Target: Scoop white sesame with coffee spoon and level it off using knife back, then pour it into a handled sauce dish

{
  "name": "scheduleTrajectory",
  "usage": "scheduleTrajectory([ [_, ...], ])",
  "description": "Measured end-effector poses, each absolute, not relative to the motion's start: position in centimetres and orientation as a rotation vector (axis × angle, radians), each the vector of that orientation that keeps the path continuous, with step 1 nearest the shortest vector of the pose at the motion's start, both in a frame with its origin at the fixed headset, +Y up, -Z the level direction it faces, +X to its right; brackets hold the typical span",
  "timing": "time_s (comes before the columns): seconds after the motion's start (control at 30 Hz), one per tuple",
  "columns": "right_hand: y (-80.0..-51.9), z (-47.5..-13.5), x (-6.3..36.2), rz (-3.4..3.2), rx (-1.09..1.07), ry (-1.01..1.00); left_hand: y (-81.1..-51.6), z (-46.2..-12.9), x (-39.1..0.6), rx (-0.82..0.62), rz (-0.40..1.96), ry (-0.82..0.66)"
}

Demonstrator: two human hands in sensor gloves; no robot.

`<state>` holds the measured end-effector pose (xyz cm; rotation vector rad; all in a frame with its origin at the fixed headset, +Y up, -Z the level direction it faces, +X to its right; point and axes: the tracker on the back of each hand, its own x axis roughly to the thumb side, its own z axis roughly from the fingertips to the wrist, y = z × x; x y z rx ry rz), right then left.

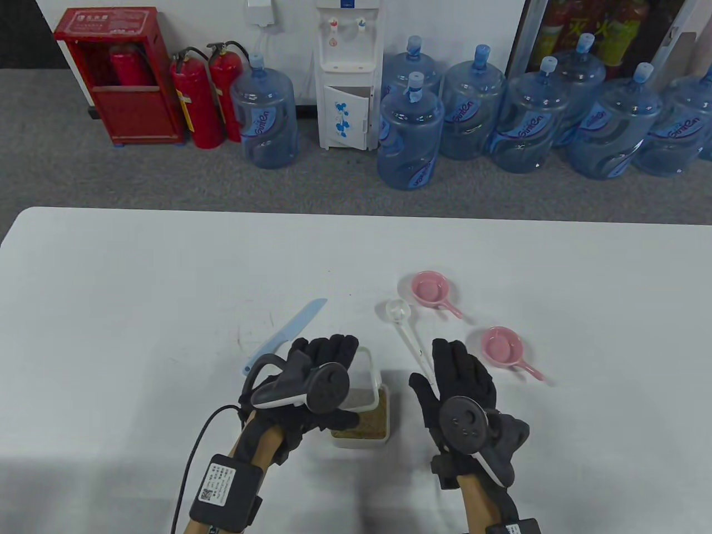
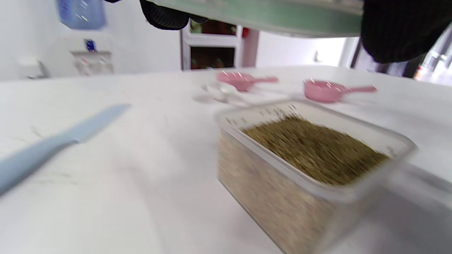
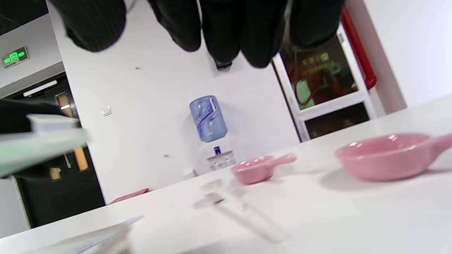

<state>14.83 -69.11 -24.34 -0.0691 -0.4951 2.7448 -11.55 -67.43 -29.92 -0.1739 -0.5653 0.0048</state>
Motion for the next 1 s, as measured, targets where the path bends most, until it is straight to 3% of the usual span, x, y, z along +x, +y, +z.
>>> scheduleTrajectory([
  [0.17, -70.0, -24.8, 16.4, 2.780, -0.162, -0.497, -66.6, -30.2, -15.5, -0.107, 0.024, -0.391],
  [0.33, -70.7, -25.3, 17.0, 2.780, -0.187, -0.433, -67.9, -30.5, -19.9, -0.063, -0.010, -0.201],
  [0.77, -70.9, -25.5, 16.5, 2.775, -0.148, -0.376, -71.3, -31.5, -30.9, -0.142, 0.038, 0.185],
  [1.0, -71.0, -25.6, 16.7, 2.754, -0.161, -0.383, -74.1, -31.5, -34.0, -0.270, -0.004, 0.310],
])
